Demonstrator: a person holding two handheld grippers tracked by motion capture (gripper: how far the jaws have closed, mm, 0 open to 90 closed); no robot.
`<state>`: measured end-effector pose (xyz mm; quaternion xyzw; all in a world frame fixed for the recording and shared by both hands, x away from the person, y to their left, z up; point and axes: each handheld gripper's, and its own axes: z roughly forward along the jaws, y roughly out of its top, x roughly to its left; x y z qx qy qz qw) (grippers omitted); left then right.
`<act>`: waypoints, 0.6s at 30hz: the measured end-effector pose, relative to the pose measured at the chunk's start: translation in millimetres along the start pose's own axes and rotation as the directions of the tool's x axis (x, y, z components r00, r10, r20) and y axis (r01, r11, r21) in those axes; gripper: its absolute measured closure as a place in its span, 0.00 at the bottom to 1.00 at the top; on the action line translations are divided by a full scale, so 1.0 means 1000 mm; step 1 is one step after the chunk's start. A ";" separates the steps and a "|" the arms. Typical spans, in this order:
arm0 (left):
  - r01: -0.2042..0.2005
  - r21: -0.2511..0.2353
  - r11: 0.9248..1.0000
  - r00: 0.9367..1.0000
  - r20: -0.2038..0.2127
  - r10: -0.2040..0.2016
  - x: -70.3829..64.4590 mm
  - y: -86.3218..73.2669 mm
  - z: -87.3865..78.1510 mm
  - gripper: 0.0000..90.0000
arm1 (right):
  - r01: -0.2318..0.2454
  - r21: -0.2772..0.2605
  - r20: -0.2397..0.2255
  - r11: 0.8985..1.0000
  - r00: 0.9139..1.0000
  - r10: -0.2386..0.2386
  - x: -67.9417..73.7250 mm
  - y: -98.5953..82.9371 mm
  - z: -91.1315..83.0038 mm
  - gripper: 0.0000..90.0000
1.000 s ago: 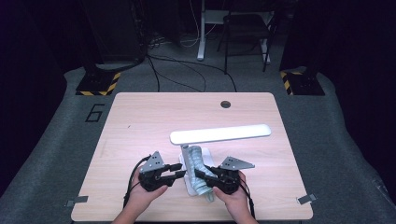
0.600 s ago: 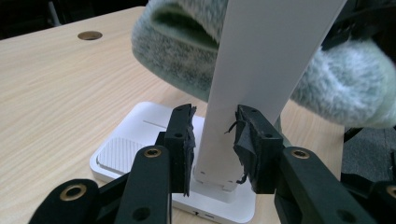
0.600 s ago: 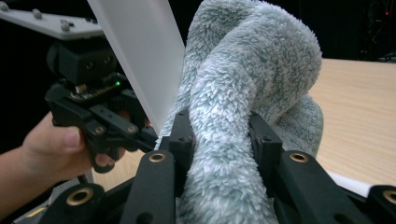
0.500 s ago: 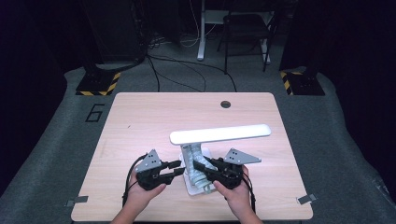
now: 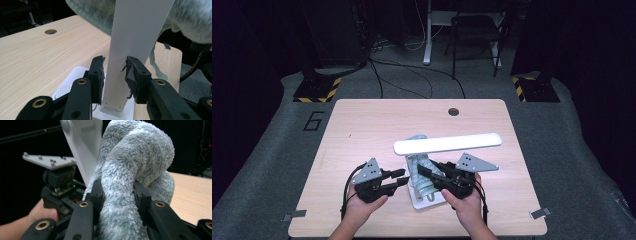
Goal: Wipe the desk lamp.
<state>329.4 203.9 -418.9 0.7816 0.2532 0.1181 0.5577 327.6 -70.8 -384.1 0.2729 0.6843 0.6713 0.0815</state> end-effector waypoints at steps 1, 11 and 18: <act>0.000 0.000 1.000 1.000 0.000 0.000 0.000 0.000 0.000 0.74 | 0.002 -0.014 -0.002 1.000 1.000 -0.002 0.001 0.002 -0.001 0.75; -0.002 -0.014 1.000 1.000 0.003 0.002 0.001 0.001 -0.001 0.74 | -0.025 -0.024 -0.026 0.999 0.999 0.024 0.002 0.005 0.000 0.75; 0.001 -0.012 1.000 1.000 0.008 -0.001 0.000 0.001 -0.001 0.75 | -0.035 0.069 0.006 0.997 0.999 0.035 -0.007 -0.013 0.004 0.75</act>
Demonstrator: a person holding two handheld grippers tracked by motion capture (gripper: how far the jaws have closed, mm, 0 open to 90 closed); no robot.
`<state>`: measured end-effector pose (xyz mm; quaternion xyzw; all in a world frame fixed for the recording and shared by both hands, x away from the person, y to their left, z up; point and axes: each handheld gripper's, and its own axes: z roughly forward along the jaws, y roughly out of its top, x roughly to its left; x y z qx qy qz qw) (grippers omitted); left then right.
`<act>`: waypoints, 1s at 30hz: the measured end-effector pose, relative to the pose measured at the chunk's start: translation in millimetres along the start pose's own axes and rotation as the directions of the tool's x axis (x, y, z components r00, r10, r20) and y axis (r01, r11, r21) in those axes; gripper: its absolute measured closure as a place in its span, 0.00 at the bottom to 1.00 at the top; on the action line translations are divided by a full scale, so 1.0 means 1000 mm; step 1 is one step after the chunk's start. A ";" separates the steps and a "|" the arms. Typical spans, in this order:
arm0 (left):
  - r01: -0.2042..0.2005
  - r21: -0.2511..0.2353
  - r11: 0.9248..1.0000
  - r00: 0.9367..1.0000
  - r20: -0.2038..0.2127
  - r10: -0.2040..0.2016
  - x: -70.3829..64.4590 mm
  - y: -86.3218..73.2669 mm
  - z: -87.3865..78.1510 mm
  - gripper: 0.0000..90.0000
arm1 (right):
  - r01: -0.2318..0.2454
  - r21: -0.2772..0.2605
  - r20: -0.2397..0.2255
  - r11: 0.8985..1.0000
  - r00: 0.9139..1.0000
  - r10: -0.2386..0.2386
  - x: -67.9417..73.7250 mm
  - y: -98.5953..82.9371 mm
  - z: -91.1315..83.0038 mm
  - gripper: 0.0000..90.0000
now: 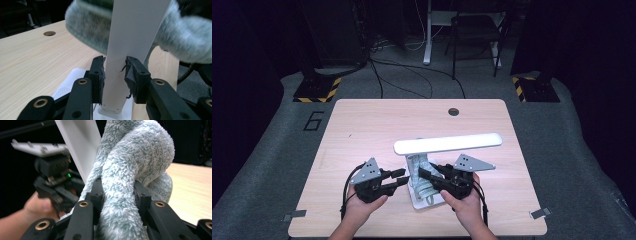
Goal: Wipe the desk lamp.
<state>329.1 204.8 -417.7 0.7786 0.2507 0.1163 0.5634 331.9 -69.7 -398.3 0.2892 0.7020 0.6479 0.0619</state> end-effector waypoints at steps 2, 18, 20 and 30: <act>-0.002 0.000 1.000 1.000 -0.001 0.002 0.000 0.000 0.000 0.75 | 0.013 0.011 0.004 1.000 1.000 -0.013 -0.003 -0.004 0.001 0.75; 0.004 -0.004 1.000 1.000 -0.004 -0.004 0.000 0.000 0.001 0.76 | 0.039 0.069 0.057 0.997 0.997 -0.043 -0.001 -0.016 0.002 0.75; 0.003 -0.003 1.000 1.000 -0.006 -0.003 0.000 0.000 0.001 0.76 | 0.038 0.060 0.049 0.997 0.998 -0.041 0.000 -0.012 0.001 0.75; 0.011 -0.003 1.000 1.000 -0.003 -0.011 -0.001 0.000 0.001 0.76 | -0.008 -0.068 -0.012 0.998 1.000 0.007 0.007 0.011 -0.004 0.75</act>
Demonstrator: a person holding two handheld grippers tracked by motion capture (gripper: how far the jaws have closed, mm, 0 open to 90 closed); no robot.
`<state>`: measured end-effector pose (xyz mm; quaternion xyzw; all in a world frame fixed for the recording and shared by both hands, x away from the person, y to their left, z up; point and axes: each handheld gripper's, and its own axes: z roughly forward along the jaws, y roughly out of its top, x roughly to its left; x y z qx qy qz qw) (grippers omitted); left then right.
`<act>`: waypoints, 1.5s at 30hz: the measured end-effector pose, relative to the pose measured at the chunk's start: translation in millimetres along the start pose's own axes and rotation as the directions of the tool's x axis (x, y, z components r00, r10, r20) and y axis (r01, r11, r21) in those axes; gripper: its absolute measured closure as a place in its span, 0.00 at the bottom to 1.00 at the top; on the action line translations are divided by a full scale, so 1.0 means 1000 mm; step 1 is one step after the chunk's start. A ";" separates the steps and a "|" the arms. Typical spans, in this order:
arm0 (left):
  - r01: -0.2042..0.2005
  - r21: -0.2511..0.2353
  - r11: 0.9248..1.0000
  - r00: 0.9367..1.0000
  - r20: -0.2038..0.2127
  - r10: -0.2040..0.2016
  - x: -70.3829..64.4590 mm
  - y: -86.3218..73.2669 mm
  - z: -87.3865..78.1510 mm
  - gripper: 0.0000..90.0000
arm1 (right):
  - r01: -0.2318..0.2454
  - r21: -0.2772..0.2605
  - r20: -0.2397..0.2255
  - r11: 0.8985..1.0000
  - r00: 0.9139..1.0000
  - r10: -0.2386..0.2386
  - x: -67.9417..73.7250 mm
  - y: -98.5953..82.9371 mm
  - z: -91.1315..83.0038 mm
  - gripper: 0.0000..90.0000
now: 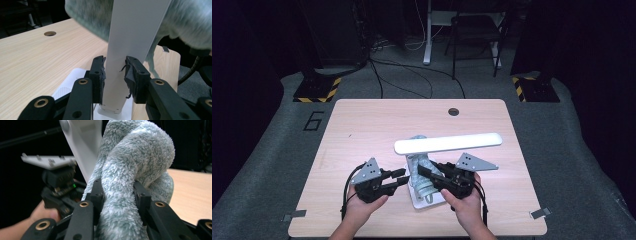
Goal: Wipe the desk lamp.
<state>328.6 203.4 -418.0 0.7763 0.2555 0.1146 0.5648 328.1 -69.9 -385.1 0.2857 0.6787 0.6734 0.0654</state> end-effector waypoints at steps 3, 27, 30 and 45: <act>-0.023 -0.005 1.000 1.000 -0.008 0.023 0.000 0.000 0.001 0.75 | -0.003 -0.052 -0.009 0.999 1.000 0.002 0.005 0.007 -0.003 0.75; -0.127 0.039 0.991 0.989 0.076 0.124 0.001 -0.003 0.030 0.57 | 0.074 -0.121 0.070 0.990 0.995 -0.066 0.021 0.016 -0.014 0.76; -0.140 0.043 0.989 0.990 0.038 0.138 -0.003 -0.002 0.033 0.58 | 0.065 -0.133 0.082 0.989 0.995 -0.054 0.026 0.015 -0.011 0.76; -0.120 0.041 0.992 0.993 0.019 0.119 -0.007 -0.004 0.034 0.59 | 0.040 -0.250 0.192 0.968 0.981 0.009 0.014 0.008 -0.032 0.78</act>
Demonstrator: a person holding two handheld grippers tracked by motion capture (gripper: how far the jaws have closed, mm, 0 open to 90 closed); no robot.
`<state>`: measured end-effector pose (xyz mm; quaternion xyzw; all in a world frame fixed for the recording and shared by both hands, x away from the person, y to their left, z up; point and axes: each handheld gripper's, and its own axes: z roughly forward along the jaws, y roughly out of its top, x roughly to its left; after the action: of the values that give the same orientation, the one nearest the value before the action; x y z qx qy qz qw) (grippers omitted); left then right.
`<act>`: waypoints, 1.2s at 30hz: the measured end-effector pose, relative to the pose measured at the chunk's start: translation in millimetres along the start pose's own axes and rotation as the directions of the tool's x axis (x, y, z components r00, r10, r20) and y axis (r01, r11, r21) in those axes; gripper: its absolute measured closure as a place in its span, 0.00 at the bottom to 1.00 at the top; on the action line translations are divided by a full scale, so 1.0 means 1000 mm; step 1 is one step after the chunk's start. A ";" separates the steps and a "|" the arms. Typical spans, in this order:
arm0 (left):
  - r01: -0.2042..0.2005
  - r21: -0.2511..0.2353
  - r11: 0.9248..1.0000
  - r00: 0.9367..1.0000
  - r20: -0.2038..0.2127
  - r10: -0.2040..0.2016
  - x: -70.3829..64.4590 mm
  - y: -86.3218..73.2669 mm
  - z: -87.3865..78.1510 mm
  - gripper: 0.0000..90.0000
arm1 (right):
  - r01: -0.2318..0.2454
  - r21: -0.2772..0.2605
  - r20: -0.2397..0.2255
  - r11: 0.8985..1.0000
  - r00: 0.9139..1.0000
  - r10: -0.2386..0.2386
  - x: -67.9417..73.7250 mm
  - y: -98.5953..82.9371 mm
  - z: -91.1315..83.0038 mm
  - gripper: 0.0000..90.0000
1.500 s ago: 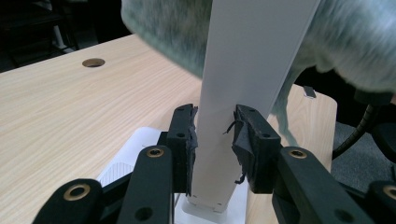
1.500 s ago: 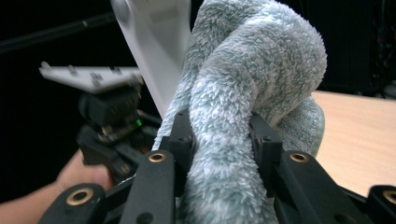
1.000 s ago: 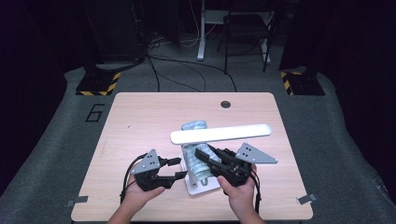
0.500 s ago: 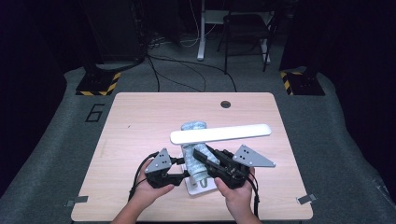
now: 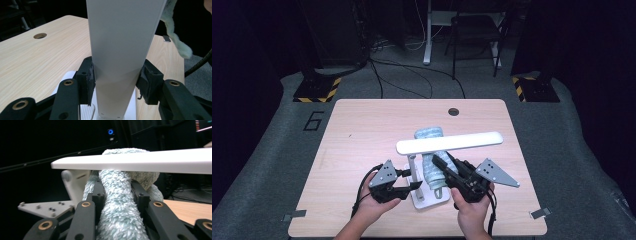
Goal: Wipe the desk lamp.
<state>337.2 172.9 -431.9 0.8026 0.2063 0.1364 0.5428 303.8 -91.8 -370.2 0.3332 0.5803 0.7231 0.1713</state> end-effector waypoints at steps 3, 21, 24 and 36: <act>0.002 -0.006 1.000 1.000 -0.006 -0.002 -0.001 0.000 0.000 0.59 | -0.030 -0.011 0.032 0.999 0.999 0.030 -0.011 0.000 -0.007 0.78; -0.002 0.000 1.000 1.000 -0.007 0.002 -0.001 -0.001 -0.001 0.59 | -0.060 -0.056 0.262 0.997 0.962 0.072 -0.072 0.012 -0.056 0.77; -0.002 0.001 1.000 1.000 -0.007 0.002 0.000 -0.001 -0.001 0.59 | -0.080 -0.072 0.290 0.994 0.952 0.098 -0.082 0.013 -0.064 0.77; 0.003 0.007 1.000 1.000 -0.010 -0.003 -0.001 0.000 -0.001 0.59 | -0.063 -0.061 0.343 0.996 0.936 0.080 -0.088 0.018 -0.075 0.77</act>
<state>335.9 173.1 -431.6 0.8036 0.2105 0.1387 0.5392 318.3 -206.8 -386.1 0.4713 0.5108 0.6733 0.2522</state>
